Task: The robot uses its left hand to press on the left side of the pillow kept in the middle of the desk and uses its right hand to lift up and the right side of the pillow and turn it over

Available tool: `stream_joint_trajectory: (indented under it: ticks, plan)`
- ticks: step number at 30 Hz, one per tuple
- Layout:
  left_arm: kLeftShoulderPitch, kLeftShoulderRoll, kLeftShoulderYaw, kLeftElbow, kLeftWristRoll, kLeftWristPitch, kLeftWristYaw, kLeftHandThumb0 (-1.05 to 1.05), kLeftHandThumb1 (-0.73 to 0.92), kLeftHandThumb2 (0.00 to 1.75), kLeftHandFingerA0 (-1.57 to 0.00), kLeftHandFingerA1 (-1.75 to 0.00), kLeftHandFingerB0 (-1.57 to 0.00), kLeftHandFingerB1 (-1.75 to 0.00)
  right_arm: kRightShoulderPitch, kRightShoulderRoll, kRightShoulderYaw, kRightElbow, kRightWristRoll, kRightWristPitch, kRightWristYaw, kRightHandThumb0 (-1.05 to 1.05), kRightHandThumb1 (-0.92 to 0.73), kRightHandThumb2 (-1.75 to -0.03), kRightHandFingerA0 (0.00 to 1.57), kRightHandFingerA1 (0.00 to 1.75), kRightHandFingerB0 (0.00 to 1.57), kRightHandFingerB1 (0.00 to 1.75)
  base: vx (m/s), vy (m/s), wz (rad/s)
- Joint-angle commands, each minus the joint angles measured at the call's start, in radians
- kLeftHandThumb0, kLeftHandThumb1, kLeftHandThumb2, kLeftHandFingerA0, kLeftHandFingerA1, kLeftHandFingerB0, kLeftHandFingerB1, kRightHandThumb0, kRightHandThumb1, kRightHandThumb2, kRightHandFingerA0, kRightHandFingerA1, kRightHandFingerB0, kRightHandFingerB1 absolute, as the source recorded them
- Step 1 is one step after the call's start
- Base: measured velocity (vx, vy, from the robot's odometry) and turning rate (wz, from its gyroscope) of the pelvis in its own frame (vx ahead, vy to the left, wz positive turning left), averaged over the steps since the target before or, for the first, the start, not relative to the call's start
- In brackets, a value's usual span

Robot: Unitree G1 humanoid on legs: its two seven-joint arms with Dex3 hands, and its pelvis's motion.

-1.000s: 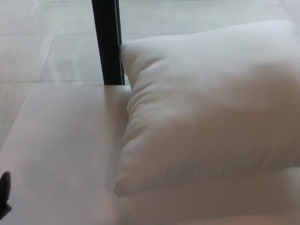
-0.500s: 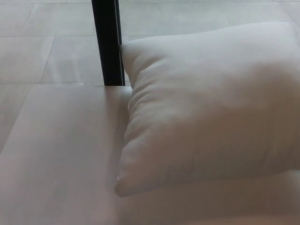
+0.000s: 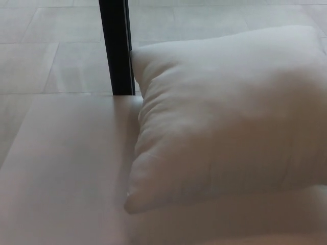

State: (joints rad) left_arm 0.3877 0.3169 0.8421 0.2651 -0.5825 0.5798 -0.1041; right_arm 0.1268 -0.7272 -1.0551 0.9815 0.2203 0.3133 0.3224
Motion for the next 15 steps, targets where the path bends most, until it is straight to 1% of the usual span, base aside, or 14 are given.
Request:
stream_joint_trajectory:
  ticks: [1,2,3,4,5,6,8,9,10,11,12,14,15]
  plan:
    - [0.183,-0.010,-0.111,0.148,0.163,-0.112,-0.046,-1.05,0.38,0.77,-0.36,-0.86,0.00,-0.73,0.089,0.082,-0.017,0.192,0.048,-0.280,-0.193,-0.90,-0.62,-1.00,0.34,0.77,0.06,0.45,0.00,0.000,0.00]
    - [0.182,0.002,-0.109,0.187,0.165,-0.131,-0.048,-0.96,0.49,0.62,-0.34,-0.53,0.00,-0.78,0.113,0.083,0.011,0.200,0.024,-0.316,-0.180,-0.92,-0.66,-1.02,0.34,0.64,0.16,0.47,0.00,0.000,0.00]
    - [0.182,0.005,-0.103,0.204,0.162,-0.145,-0.034,-0.96,0.50,0.57,-0.36,-0.95,0.00,-0.78,0.123,0.078,0.036,0.210,0.005,-0.325,-0.188,-0.93,-0.67,-1.03,0.34,0.58,0.16,0.46,0.00,0.000,0.00]
    - [0.185,0.006,-0.107,0.206,0.160,-0.148,-0.034,-0.96,0.50,0.57,-0.36,-0.95,0.00,-0.78,0.129,0.074,0.038,0.214,0.007,-0.328,-0.187,-0.93,-0.67,-1.03,0.34,0.58,0.16,0.46,0.00,0.000,0.00]
    - [0.189,0.013,-0.114,0.230,0.175,-0.170,-0.021,-0.99,0.47,0.66,-0.44,-0.85,0.00,-0.84,0.142,0.075,0.047,0.224,0.006,-0.345,-0.176,-0.88,-0.63,-1.01,0.28,0.54,0.14,0.46,0.00,0.000,0.00]
    - [0.194,0.020,-0.117,0.248,0.182,-0.185,-0.018,-0.97,0.50,0.62,-0.39,-0.67,0.00,-0.86,0.154,0.074,0.065,0.234,-0.007,-0.351,-0.174,-0.88,-0.65,-1.03,0.24,0.54,0.04,0.38,0.00,0.000,0.00]
    - [0.200,0.027,-0.120,0.267,0.183,-0.201,-0.022,-0.97,0.50,0.62,-0.39,-0.67,0.00,-0.86,0.165,0.069,0.095,0.247,-0.019,-0.355,-0.177,-0.88,-0.65,-1.03,0.24,0.54,0.04,0.38,0.00,0.000,0.00]
    - [0.181,0.037,-0.122,0.317,0.187,-0.221,-0.015,-0.92,0.54,0.57,-0.41,-0.91,0.00,-0.77,0.168,0.068,0.112,0.252,-0.027,-0.351,-0.201,-0.88,-0.76,-0.64,0.37,0.50,0.17,0.35,0.00,0.000,0.00]
    - [0.173,0.040,-0.116,0.347,0.180,-0.236,-0.022,-1.00,0.43,0.90,-0.45,-0.78,0.00,-0.65,0.171,0.065,0.120,0.256,-0.030,-0.351,-0.205,-0.91,-0.67,-1.01,0.32,0.57,0.11,0.45,0.00,0.000,0.00]
    - [0.174,0.039,-0.112,0.355,0.173,-0.242,-0.027,-0.96,0.53,0.58,-0.44,-0.71,0.00,-0.79,0.171,0.062,0.128,0.262,-0.025,-0.357,-0.203,-0.90,-0.66,-1.01,0.28,0.57,0.10,0.45,0.00,0.000,0.00]
    - [0.172,0.039,-0.111,0.361,0.169,-0.247,-0.027,-0.99,0.41,0.76,-0.42,-0.64,0.00,-0.74,0.172,0.059,0.146,0.264,-0.030,-0.366,-0.201,-0.85,-0.82,-0.65,0.26,0.48,0.16,0.36,0.00,0.000,0.00]
    - [0.167,0.044,-0.115,0.373,0.172,-0.255,-0.030,-0.99,0.41,0.76,-0.42,-0.64,0.00,-0.74,0.177,0.057,0.168,0.266,-0.032,-0.381,-0.198,-0.85,-0.82,-0.65,0.26,0.48,0.16,0.36,0.00,0.000,0.00]
    - [0.169,0.039,-0.122,0.363,0.174,-0.257,-0.035,-0.97,0.49,0.64,-0.46,-1.06,0.00,-0.85,0.174,0.063,0.167,0.260,-0.019,-0.395,-0.183,-0.88,-0.78,-0.64,0.20,0.46,0.19,0.36,0.00,0.000,0.00]
